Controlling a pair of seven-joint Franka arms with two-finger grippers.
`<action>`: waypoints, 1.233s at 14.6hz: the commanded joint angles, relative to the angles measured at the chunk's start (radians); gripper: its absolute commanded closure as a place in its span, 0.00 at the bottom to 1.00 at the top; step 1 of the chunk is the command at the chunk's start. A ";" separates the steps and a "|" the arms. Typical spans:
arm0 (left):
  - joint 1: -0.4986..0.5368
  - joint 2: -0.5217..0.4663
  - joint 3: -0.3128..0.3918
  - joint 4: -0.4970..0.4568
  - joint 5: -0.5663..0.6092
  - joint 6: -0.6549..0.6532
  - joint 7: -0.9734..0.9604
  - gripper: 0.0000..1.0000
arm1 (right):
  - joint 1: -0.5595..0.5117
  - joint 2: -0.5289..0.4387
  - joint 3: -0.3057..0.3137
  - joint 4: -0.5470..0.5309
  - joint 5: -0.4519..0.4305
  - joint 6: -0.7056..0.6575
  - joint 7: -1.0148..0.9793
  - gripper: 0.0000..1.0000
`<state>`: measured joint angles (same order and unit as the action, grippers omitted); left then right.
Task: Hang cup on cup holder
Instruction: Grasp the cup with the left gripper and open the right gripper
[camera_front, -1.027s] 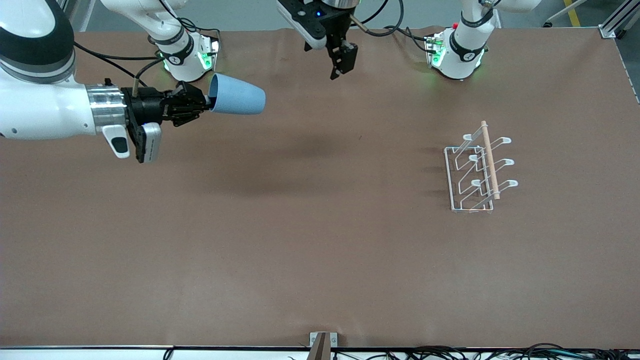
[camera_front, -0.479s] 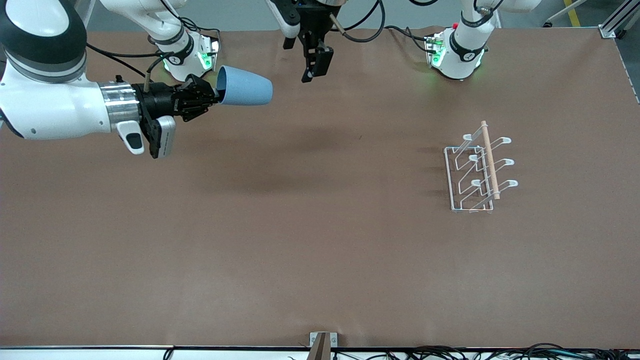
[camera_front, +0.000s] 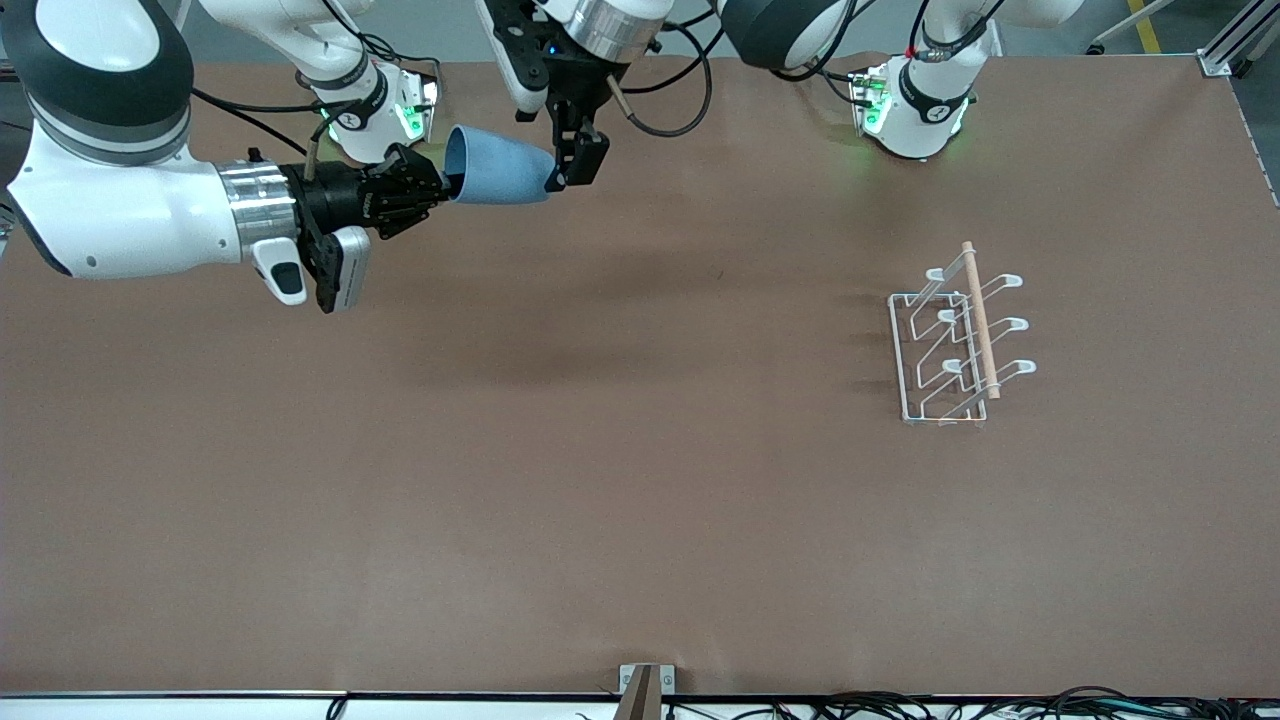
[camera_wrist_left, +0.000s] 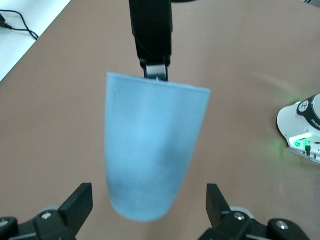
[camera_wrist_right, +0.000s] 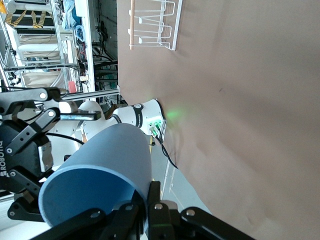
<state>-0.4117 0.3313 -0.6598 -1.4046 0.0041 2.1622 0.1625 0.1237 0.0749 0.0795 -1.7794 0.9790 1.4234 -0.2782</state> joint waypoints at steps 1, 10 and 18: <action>-0.019 0.037 -0.003 0.033 -0.003 0.025 0.015 0.00 | 0.008 -0.007 -0.009 -0.012 0.027 -0.014 -0.010 1.00; -0.027 0.077 0.002 0.030 0.014 0.054 0.023 0.56 | 0.020 -0.009 -0.011 -0.009 0.027 -0.011 -0.009 0.99; 0.046 0.046 0.005 0.033 0.129 -0.212 0.022 0.60 | 0.008 -0.010 -0.014 -0.002 0.026 -0.035 -0.006 0.00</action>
<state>-0.4127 0.3933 -0.6555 -1.3729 0.0976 2.0296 0.1769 0.1500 0.0812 0.0769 -1.7777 0.9890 1.4187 -0.2801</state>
